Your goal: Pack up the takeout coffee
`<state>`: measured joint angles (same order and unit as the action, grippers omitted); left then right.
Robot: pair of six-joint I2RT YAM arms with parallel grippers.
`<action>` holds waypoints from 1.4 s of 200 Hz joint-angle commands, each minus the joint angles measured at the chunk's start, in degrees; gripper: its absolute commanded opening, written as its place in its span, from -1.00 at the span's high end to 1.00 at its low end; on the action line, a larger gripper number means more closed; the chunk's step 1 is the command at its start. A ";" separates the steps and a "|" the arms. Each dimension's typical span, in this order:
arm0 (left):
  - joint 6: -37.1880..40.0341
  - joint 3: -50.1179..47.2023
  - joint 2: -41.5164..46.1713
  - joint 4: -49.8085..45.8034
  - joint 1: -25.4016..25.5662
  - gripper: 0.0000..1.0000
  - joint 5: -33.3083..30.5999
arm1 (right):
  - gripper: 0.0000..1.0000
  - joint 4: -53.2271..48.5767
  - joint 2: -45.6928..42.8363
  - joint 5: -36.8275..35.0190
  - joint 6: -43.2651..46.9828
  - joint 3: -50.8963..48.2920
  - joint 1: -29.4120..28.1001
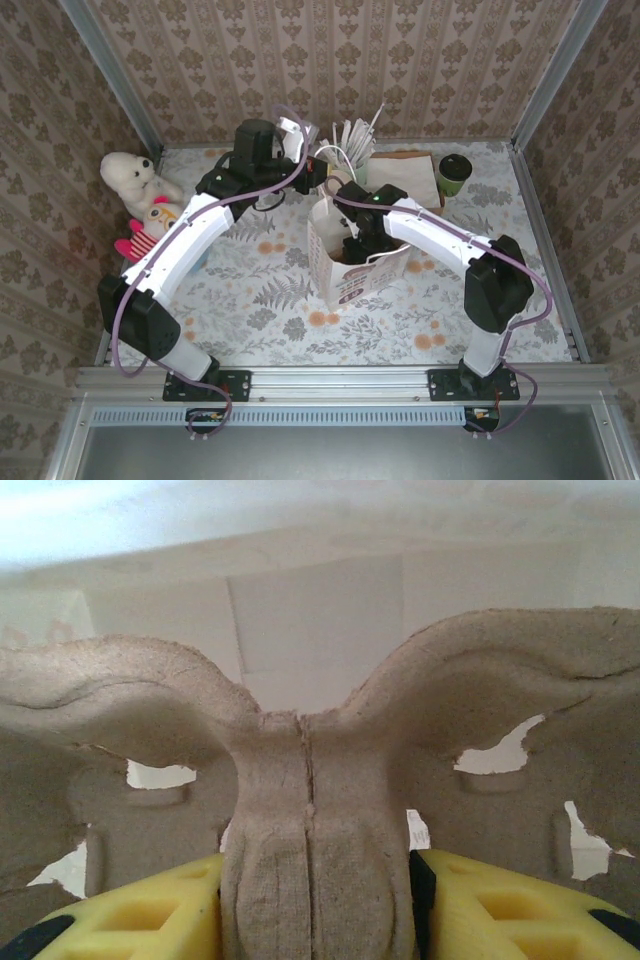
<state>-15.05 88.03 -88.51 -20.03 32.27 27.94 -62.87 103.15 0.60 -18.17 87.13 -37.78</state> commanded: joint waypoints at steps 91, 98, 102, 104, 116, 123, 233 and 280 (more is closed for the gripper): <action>-1.61 -4.51 4.67 7.78 0.12 1.00 -3.34 | 0.02 -2.08 2.35 0.29 -3.18 -4.14 0.21; -1.60 -4.53 4.68 7.50 0.07 1.00 -3.33 | 0.02 -0.70 2.22 0.35 -3.24 -4.74 0.26; -1.63 -4.60 4.70 7.43 0.07 1.00 -3.26 | 0.02 0.07 2.08 0.30 -3.29 -5.06 0.25; -1.64 -4.59 4.60 7.39 0.07 1.00 -3.21 | 0.02 0.39 2.10 0.28 -3.36 -5.18 0.25; -1.78 -4.53 4.56 7.30 0.07 1.00 -2.94 | 0.02 2.37 2.12 -0.40 -3.65 -6.01 0.27; -1.94 -4.52 4.49 7.38 0.07 1.00 -2.74 | 0.02 3.31 2.29 -0.66 -3.78 -6.32 0.34; -2.85 -4.01 4.49 7.82 -0.36 1.00 0.31 | -0.26 10.09 6.28 -7.46 -4.20 -13.18 0.26; -2.54 -4.14 4.16 7.69 -0.55 1.00 1.03 | -0.54 10.14 7.86 -7.71 -5.12 -12.29 0.25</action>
<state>-16.95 83.61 -86.50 -14.94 32.21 27.22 -50.87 109.10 -5.63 -22.04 75.18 -37.76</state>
